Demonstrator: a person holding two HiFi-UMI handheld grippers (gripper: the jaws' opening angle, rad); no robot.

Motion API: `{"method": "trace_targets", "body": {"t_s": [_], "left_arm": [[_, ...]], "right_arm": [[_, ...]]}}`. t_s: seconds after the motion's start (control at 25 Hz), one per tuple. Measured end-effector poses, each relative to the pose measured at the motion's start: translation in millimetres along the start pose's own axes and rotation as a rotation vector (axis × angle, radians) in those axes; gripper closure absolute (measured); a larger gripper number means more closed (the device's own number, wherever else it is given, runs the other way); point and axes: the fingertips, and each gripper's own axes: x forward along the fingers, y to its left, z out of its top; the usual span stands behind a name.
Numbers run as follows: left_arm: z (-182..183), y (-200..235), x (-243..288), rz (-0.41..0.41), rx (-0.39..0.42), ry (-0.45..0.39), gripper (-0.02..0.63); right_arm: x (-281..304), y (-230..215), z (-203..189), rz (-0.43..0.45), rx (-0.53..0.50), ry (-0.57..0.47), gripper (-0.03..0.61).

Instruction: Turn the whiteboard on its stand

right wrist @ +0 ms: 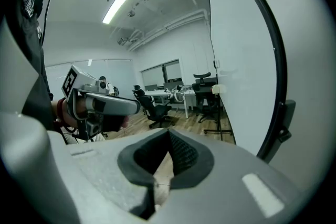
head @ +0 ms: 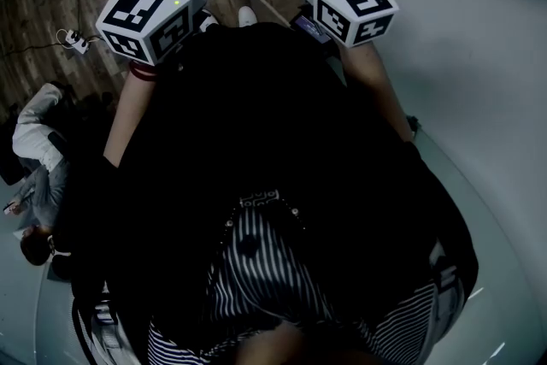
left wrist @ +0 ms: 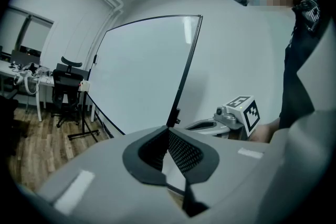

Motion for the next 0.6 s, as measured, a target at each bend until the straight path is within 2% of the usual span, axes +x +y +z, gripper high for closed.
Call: {"method": "trace_targets", "body": {"t_s": [0.6], "left_arm": [[-6.2, 4.7, -8.5, -0.001, 0.003, 0.005, 0.618]], "right_arm": [[11.6, 10.7, 6.5, 0.011, -0.056, -0.011, 0.577]]}}
